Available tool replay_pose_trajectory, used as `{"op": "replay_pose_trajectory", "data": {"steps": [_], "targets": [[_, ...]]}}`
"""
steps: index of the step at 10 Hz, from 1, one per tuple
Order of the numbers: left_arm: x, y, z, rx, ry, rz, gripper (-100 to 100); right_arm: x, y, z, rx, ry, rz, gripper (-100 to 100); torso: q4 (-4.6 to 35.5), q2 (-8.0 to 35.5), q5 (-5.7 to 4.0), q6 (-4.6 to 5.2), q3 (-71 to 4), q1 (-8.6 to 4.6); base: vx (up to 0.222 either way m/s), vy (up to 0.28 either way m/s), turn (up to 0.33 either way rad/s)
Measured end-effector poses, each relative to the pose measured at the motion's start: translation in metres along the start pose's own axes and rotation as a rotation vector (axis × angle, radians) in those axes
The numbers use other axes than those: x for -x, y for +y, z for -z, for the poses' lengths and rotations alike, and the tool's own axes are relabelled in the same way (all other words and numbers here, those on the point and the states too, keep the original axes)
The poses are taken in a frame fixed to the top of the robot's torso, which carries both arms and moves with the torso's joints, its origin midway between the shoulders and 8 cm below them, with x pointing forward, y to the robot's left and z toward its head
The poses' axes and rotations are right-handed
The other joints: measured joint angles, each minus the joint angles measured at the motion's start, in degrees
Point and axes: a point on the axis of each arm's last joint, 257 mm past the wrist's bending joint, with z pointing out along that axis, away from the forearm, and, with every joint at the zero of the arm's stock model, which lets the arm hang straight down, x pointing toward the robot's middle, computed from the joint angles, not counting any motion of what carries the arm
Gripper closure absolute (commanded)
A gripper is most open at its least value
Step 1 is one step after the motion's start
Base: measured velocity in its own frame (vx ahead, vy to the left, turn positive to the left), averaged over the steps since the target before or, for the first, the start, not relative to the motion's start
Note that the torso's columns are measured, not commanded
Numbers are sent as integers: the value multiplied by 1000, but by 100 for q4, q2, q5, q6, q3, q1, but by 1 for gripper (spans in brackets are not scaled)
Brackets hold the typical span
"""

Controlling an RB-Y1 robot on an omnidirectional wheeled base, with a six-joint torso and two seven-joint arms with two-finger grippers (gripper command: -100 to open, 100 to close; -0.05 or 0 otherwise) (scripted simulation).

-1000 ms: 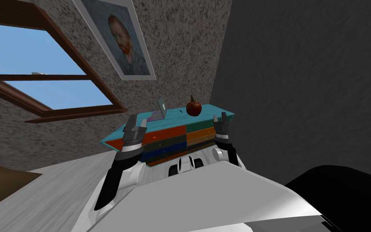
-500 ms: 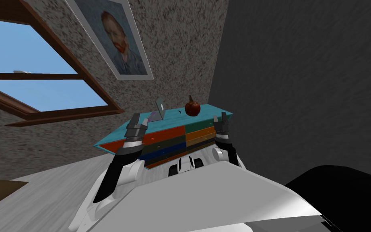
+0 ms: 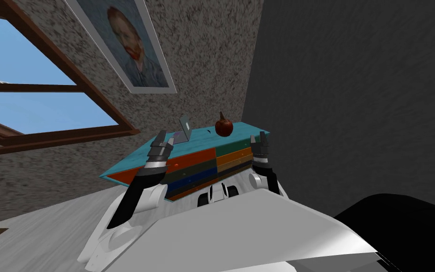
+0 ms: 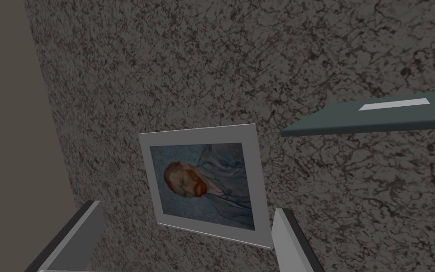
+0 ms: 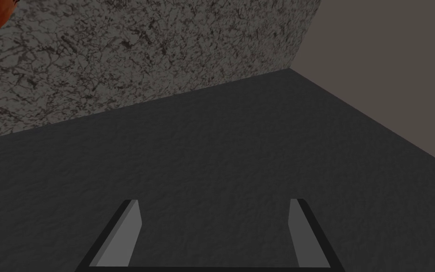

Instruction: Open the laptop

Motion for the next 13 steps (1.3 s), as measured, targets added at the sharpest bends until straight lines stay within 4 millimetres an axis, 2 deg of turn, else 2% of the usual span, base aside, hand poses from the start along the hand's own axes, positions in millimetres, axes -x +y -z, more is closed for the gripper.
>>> {"op": "replay_pose_trajectory", "data": {"steps": [13], "targets": [[20, 39, -31, 199, 29, -79, -100, 0, 0, 0, 0, 0, 0, 0, 0, -1, 0, 0, -1, 0, 10, 3, -70]]}}
